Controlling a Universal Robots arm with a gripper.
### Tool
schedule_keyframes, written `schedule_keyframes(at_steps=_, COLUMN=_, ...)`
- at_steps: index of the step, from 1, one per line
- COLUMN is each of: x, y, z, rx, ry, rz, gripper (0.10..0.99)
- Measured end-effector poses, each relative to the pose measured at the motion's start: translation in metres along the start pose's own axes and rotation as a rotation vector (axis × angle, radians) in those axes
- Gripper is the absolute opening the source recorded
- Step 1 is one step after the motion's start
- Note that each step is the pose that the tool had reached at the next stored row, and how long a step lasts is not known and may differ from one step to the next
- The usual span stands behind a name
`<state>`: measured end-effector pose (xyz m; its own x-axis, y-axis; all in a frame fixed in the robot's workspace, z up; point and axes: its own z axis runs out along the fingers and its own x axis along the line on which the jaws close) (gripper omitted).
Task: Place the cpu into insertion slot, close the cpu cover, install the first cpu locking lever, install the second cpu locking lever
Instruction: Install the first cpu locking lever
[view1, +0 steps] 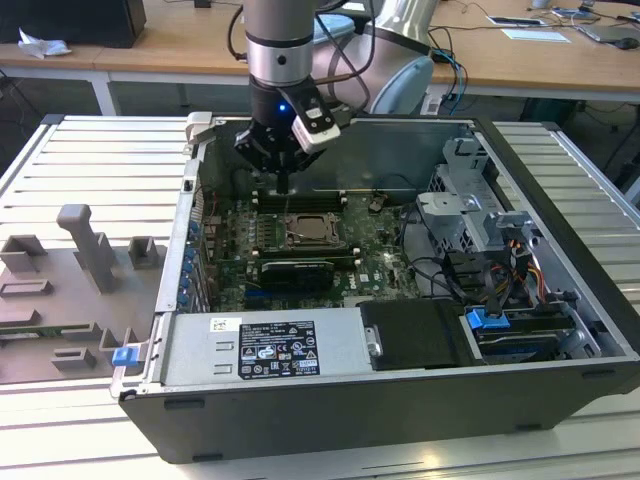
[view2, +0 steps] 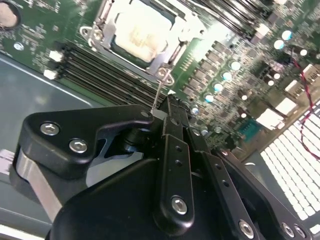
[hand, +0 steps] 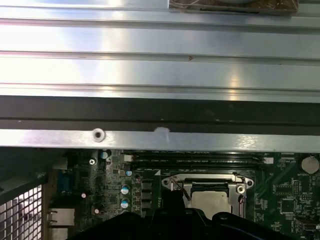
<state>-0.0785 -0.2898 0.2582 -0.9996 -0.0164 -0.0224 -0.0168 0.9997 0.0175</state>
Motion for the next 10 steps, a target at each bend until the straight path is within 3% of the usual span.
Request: schedule_keyframes(at_steps=10, x=-0.0204, y=-0.0004, z=0.0018, rx=0.002, ry=0.0000, rz=0.000, gripper=0.106)
